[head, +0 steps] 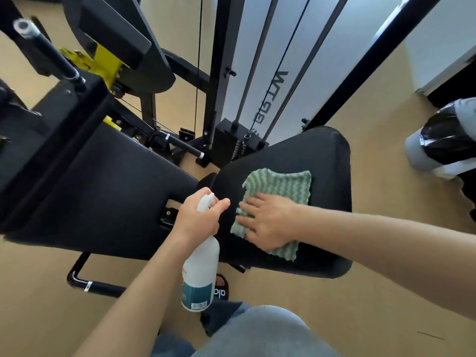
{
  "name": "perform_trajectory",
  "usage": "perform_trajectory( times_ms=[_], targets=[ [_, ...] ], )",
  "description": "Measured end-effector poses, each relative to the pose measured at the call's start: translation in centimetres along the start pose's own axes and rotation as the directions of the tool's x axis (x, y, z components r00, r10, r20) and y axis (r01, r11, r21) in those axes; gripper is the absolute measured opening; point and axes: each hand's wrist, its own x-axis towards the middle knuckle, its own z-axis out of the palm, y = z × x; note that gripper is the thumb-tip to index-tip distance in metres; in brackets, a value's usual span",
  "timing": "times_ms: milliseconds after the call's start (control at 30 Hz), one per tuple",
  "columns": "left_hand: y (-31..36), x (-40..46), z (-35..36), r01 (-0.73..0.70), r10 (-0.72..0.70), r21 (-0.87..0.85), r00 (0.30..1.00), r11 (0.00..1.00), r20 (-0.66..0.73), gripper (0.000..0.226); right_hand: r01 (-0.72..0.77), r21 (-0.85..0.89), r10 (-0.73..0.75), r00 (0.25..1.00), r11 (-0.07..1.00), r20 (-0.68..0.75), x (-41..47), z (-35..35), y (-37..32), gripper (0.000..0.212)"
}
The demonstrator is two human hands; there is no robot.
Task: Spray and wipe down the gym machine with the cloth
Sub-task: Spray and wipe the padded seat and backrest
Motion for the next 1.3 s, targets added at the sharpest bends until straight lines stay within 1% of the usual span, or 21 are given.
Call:
perform_trajectory(
  times_ms=[67,100,133,200,300,333,400,467,533,667,767,867,933,967,1033,1100,1133,1167,1200,1300],
  targets=[
    [-0.5,-0.8,-0.9,-0.013,0.013,0.013,1.0,1.0,0.013,0.035,0.13,0.052,-0.131,0.991,0.99,0.007,-1.5,0.8,-2.7,0.063],
    [-0.8,-1.2,-1.4,-0.017,0.017,0.018,1.0,1.0,0.019,0.036,0.161,0.085,-0.162,0.987,0.983,0.001,-2.2,1.0,-3.4,0.064],
    [-1.1,-1.6,-2.0,-0.022,0.021,0.019,0.999,1.0,0.024,0.036,0.156,0.111,-0.155,0.988,0.982,-0.016,-2.7,1.1,-3.8,0.066],
    [-1.8,-2.2,-3.1,-0.026,0.026,0.013,0.999,1.0,0.029,0.036,0.054,0.102,-0.047,0.996,0.993,-0.072,-3.5,1.2,-4.1,0.07],
    [-2.7,-2.8,-4.3,-0.031,0.031,0.023,0.999,0.999,0.032,0.036,-0.182,-0.049,0.176,0.978,0.982,-0.112,-3.8,1.4,-4.8,0.069],
    [-2.9,-2.9,-4.6,-0.032,0.03,0.032,0.999,0.999,0.041,0.036,-0.222,-0.071,0.214,0.971,0.973,-0.105,-3.8,1.6,-5.2,0.068],
    [-3.2,-2.9,-4.6,-0.035,0.031,0.056,0.997,0.998,0.066,0.037,-0.232,-0.058,0.226,0.97,0.971,-0.09,-4.1,1.9,-5.8,0.065],
    [-3.2,-2.9,-4.2,-0.033,0.027,0.078,0.997,0.996,0.078,0.036,-0.158,-0.037,0.155,0.986,0.987,-0.067,-4.3,1.9,-5.5,0.062],
    [-2.9,-2.7,-3.8,-0.026,0.02,0.078,0.997,0.997,0.076,0.037,-0.027,-0.018,0.027,0.999,0.999,-0.032,-3.9,1.8,-4.9,0.059],
    [-2.0,-1.8,-2.6,0.007,-0.009,0.033,0.999,0.999,0.039,0.04,0.17,-0.052,-0.171,0.985,0.984,-0.007,-0.7,2.1,-4.0,0.06],
    [-1.7,-0.7,-1.8,0.02,-0.02,0.02,1.0,1.0,-0.007,0.04,0.239,-0.074,-0.233,0.969,0.968,0.078,3.3,2.0,-4.2,0.062],
    [-1.9,0.5,-1.4,0.071,-0.072,-0.02,0.994,0.997,-0.084,0.04,0.248,-0.048,-0.243,0.967,0.968,0.081,7.2,1.3,-2.8,0.06],
    [-2.3,1.1,-1.2,0.118,-0.128,-0.08,0.982,0.99,-0.139,0.039,0.201,-0.06,-0.197,0.978,0.978,0.076,9.3,0.0,0.5,0.058],
    [-2.5,1.3,-1.1,0.131,-0.145,-0.101,0.978,0.986,-0.152,0.039,0.148,-0.061,-0.143,0.987,0.987,0.072,9.9,-0.9,2.9,0.058],
    [-2.6,1.7,-0.8,0.143,-0.158,-0.101,0.974,0.985,-0.161,0.037,-0.013,-0.036,0.015,0.998,0.999,0.054,10.2,-3.0,8.8,0.057],
    [-2.7,2.0,-0.3,0.143,-0.154,-0.078,0.973,0.987,-0.171,0.036,-0.203,0.07,0.198,0.977,0.977,0.072,8.7,-5.2,13.4,0.057],
    [-2.5,2.0,0.0,0.139,-0.15,-0.074,0.973,0.987,-0.175,0.035,-0.288,0.118,0.276,0.955,0.95,0.109,7.5,-6.1,14.9,0.056],
    [-2.3,2.1,0.3,0.134,-0.145,-0.072,0.974,0.988,-0.173,0.035,-0.342,0.127,0.326,0.936,0.931,0.134,6.1,-6.8,15.8,0.054],
    [-2.0,2.1,0.6,0.13,-0.141,-0.073,0.976,0.989,-0.168,0.035,-0.372,0.098,0.359,0.925,0.923,0.127,4.6,-7.1,16.1,0.052],
    [-0.8,2.2,1.4,0.13,-0.144,-0.1,0.979,0.986,-0.148,0.036,-0.378,-0.075,0.379,0.925,0.923,0.003,1.1,-7.1,14.7,0.044]
  ],
)
